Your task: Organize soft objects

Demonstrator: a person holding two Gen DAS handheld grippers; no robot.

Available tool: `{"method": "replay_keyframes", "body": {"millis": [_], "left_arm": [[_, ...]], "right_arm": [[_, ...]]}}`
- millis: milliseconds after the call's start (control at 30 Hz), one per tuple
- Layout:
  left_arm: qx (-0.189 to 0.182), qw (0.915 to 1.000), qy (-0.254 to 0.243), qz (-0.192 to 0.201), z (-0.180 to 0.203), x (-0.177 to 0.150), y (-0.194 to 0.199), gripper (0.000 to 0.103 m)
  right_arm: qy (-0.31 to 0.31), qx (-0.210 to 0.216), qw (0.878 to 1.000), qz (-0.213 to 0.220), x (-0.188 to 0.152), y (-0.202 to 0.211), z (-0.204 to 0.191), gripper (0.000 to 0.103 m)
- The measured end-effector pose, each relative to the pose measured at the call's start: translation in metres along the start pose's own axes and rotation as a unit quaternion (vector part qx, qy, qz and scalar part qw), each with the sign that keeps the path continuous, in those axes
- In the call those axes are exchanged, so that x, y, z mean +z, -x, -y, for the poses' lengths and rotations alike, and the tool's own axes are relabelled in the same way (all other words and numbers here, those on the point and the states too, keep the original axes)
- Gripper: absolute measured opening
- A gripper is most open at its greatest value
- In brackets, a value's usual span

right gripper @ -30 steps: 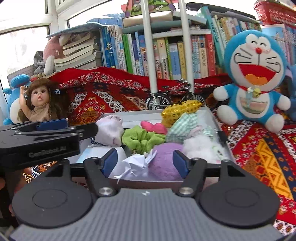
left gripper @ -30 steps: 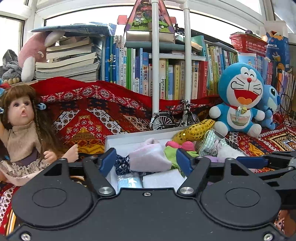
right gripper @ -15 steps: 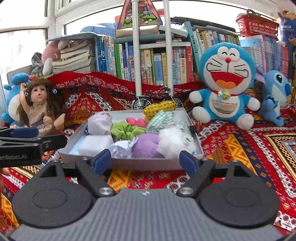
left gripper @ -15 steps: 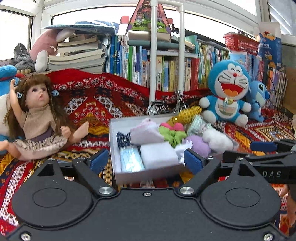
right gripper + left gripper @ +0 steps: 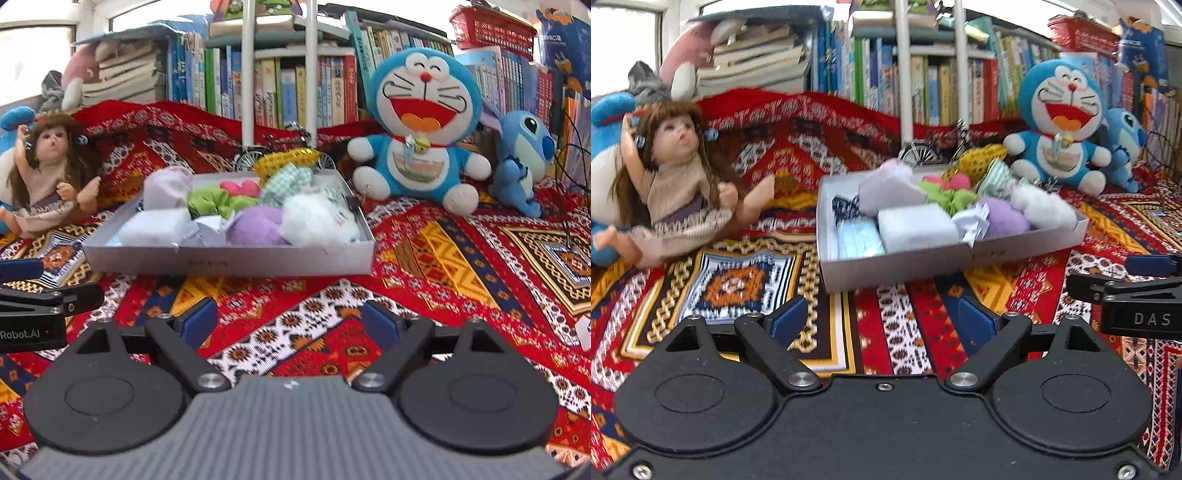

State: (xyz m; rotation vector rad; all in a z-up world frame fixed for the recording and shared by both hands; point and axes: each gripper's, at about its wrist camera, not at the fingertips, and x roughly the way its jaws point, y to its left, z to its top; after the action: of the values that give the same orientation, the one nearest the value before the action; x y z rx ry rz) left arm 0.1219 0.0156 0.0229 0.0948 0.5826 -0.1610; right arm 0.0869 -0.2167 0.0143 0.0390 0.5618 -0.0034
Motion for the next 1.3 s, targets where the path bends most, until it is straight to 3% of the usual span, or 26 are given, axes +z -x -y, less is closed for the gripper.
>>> {"method": "replay_keyframes", "body": {"millis": [400, 600, 867, 1300], "left_arm": [[0.047, 0.998, 0.026, -0.033, 0.005, -0.017, -0.021, 0.089], [0.048, 0.9971, 0.039, -0.045, 0.001, -0.019, -0.025, 0.094], [0.045, 0.9959, 0.058, -0.052, -0.005, -0.019, -0.03, 0.103], [0.047, 0.9957, 0.06, -0.053, -0.005, -0.018, -0.032, 0.103]], "right_arm": [[-0.009, -0.014, 0.999, -0.033, -0.013, -0.015, 0.004, 0.097], [-0.013, -0.005, 0.999, -0.046, -0.014, -0.02, 0.005, 0.103], [0.009, -0.02, 0.998, -0.055, -0.015, -0.023, -0.003, 0.103], [0.008, -0.018, 0.998, -0.055, -0.015, -0.023, -0.002, 0.103]]}}
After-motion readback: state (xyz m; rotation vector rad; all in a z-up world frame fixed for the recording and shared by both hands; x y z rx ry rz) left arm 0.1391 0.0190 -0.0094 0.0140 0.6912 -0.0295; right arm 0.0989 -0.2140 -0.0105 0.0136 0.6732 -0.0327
